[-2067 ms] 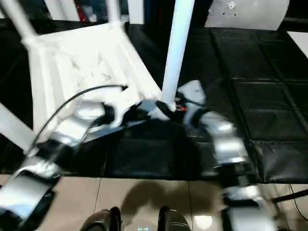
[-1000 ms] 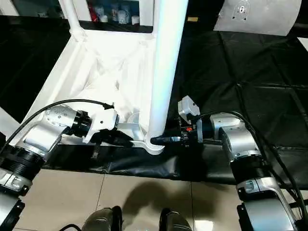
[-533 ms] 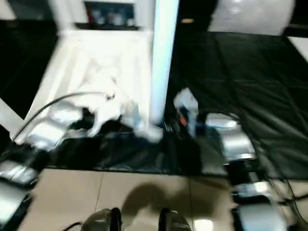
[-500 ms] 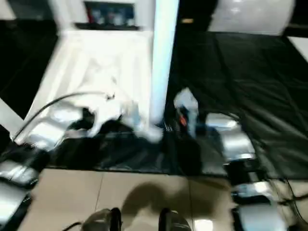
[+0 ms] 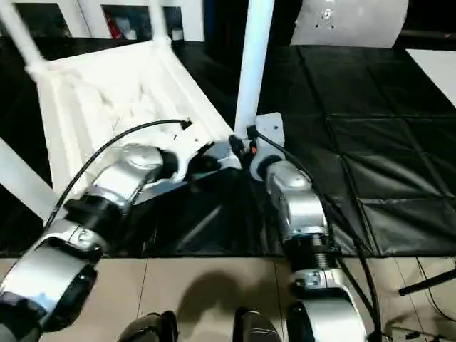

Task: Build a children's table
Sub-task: Rotate leg to tighten

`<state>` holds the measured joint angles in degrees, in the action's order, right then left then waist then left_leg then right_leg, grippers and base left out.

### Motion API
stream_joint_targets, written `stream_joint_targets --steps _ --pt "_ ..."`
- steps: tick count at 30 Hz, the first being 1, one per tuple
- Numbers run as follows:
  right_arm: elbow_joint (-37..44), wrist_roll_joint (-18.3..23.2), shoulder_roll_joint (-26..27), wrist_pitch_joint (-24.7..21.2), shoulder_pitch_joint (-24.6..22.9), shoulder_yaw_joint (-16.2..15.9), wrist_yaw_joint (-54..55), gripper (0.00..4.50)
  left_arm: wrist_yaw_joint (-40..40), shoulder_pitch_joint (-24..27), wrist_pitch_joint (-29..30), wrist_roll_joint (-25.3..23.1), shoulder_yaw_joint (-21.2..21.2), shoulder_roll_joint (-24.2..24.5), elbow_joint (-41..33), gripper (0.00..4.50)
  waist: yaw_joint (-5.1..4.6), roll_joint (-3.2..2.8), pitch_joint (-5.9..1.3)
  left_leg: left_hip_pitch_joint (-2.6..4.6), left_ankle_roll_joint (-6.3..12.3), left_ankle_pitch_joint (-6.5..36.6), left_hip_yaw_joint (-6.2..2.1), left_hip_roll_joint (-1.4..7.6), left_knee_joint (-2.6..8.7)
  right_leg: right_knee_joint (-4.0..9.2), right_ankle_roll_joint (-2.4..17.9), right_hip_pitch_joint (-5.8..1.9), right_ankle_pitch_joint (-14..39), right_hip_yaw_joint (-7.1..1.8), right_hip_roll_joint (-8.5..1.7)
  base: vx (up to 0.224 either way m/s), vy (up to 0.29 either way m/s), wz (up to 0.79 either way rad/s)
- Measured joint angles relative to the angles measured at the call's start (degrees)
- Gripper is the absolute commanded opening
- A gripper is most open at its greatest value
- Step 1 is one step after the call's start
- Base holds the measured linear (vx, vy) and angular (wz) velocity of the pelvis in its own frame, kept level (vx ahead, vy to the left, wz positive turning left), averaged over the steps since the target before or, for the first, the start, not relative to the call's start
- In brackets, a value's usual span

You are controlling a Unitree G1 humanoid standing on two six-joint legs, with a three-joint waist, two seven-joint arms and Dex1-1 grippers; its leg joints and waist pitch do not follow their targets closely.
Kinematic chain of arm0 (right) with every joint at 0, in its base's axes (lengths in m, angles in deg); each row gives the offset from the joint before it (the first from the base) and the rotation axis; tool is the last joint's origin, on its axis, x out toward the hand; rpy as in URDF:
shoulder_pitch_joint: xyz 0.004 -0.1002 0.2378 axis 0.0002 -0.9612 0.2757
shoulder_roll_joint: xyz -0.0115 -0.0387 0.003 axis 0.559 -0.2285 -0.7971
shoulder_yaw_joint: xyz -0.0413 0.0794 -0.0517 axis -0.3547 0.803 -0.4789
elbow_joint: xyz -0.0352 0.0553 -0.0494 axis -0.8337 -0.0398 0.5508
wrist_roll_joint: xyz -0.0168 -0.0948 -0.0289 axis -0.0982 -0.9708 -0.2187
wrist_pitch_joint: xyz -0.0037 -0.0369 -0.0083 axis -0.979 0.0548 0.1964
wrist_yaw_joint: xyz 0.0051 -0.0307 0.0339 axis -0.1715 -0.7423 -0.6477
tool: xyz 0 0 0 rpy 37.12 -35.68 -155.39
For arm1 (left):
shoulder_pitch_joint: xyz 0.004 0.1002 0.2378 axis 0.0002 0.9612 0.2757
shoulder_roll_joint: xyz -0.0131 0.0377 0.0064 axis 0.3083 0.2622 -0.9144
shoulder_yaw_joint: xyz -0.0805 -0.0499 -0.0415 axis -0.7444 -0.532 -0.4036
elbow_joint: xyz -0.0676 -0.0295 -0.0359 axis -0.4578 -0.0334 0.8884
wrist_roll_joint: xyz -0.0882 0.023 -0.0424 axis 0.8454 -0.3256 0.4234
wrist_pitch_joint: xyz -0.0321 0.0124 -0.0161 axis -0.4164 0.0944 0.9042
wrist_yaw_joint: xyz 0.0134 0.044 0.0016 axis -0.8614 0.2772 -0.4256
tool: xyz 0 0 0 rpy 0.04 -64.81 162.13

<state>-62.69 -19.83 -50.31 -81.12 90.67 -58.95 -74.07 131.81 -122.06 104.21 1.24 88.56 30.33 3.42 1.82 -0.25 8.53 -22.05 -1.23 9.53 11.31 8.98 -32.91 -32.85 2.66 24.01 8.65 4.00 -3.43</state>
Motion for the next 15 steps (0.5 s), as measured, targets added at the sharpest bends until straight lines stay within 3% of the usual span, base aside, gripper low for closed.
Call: stream_joint_targets --steps 9,15 --pt "-0.99 2.47 -9.25 4.99 -0.94 -1.69 -16.43 3.48 4.02 1.17 -2.22 0.27 0.66 1.81 -3.11 0.00 0.42 0.00 0.00 -0.65 0.31 -0.15 -0.01 0.00 0.36 -0.10 -0.02 0.85 -0.06 0.07 0.02 0.000 0.000 0.00" --pt "-2.70 3.47 -17.17 10.89 -1.45 -4.69 -30.80 3.57 9.94 3.49 -6.84 1.57 1.31 5.30 -4.97 0.00 0.60 0.00 0.01 -0.97 0.43 -0.10 -0.02 0.03 0.18 -0.19 -0.01 1.13 -0.06 0.11 0.02 0.000 0.000 0.00"
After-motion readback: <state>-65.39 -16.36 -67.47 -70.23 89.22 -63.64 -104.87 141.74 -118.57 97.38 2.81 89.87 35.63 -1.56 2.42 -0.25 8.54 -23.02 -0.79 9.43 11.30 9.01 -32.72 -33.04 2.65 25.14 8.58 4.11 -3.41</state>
